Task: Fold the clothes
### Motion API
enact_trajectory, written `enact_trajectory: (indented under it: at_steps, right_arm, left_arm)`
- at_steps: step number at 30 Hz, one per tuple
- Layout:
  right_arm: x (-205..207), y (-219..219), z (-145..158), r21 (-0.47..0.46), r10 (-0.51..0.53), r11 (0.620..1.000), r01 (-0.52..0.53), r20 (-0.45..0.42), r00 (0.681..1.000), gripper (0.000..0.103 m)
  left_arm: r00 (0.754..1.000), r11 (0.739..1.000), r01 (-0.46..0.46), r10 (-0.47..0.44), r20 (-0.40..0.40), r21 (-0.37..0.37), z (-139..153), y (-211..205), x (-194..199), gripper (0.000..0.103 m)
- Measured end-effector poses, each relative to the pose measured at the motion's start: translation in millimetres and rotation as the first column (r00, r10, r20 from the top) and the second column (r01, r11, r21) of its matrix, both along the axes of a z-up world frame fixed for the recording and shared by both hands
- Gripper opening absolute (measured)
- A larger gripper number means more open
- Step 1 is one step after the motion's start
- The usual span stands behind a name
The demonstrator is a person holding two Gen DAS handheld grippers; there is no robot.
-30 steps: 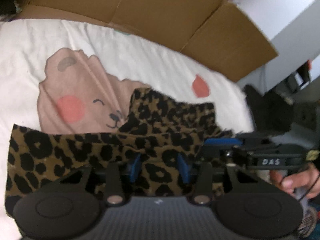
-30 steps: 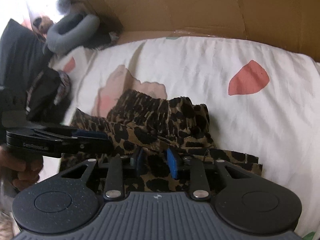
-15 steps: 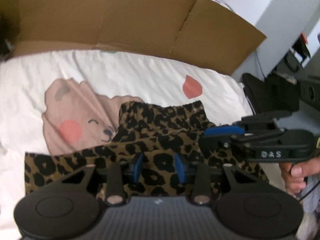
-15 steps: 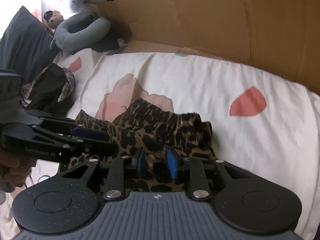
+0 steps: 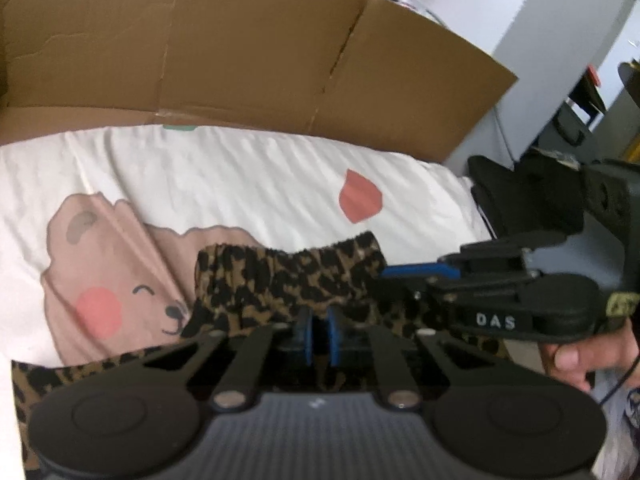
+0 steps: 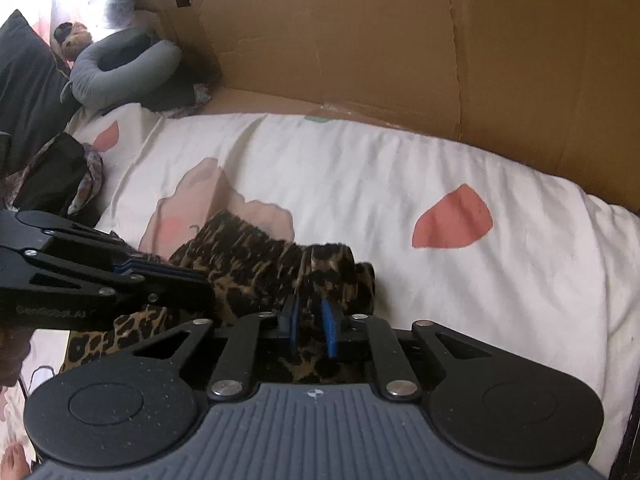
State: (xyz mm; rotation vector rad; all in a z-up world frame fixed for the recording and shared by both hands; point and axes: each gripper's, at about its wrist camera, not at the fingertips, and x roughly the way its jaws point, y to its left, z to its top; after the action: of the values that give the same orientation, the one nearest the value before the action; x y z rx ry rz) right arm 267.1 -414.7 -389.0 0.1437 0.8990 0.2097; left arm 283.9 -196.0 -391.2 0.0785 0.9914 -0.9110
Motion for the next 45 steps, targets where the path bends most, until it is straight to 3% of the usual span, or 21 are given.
enact_trajectory:
  at_steps: [7, 10, 17, 22, 25, 28, 31, 35, 45]
  right_arm:
    - [8.5, -1.7, 6.7, 0.016, -0.029, 0.999, 0.028, 0.035, 0.999, 0.018]
    - [15.7, -4.5, 4.5, 0.029, -0.051, 0.998, 0.051, 0.018, 0.999, 0.018]
    - [27.5, -8.5, -16.4, 0.016, -0.092, 0.995, 0.094, -0.064, 0.994, 0.012]
    - [36.3, -15.6, -7.3, 0.061, -0.12, 0.99, 0.128, -0.127, 0.985, 0.012]
    - [30.6, -23.7, 13.9, 0.108, -0.118, 0.986, 0.129, -0.102, 0.988, 0.016]
    - [19.9, -37.8, 30.7, 0.13, -0.126, 0.982, 0.134, -0.068, 0.99, 0.023]
    - [8.7, -53.5, 35.2, 0.142, -0.134, 0.98, 0.14, -0.05, 0.99, 0.035]
    - [-6.0, -69.0, 31.8, 0.117, -0.138, 0.983, 0.144, -0.056, 0.989, 0.035]
    - [-34.1, -83.9, 13.5, 0.101, -0.152, 0.981, 0.164, -0.114, 0.982, 0.035]
  left_arm:
    - [1.0, 0.998, 0.006, -0.005, -0.01, 0.062, -10.8, -10.3, 2.3, 0.01]
    - [1.0, 0.997, 0.013, -0.012, -0.02, 0.076, -16.4, -9.0, 4.7, 0.003]
    - [0.999, 0.997, 0.015, -0.012, -0.035, 0.077, -21.0, -9.1, 7.3, 0.003]
    - [0.996, 0.998, -0.02, 0.025, -0.083, 0.061, -15.4, -7.4, 14.2, 0.003]
    - [0.987, 0.997, -0.081, 0.082, -0.136, 0.016, -4.0, 5.3, 17.7, 0.004]
    - [0.98, 0.989, -0.14, 0.132, -0.149, -0.046, 15.5, 29.8, 20.9, 0.015]
    - [0.985, 0.988, -0.15, 0.146, -0.096, -0.038, 28.3, 49.7, 22.9, 0.02]
    - [0.981, 0.982, -0.189, 0.189, -0.048, 0.007, 29.4, 79.9, 26.9, 0.042]
    - [0.96, 0.954, -0.28, 0.281, 0.005, 0.111, 14.0, 137.3, 35.4, 0.042]
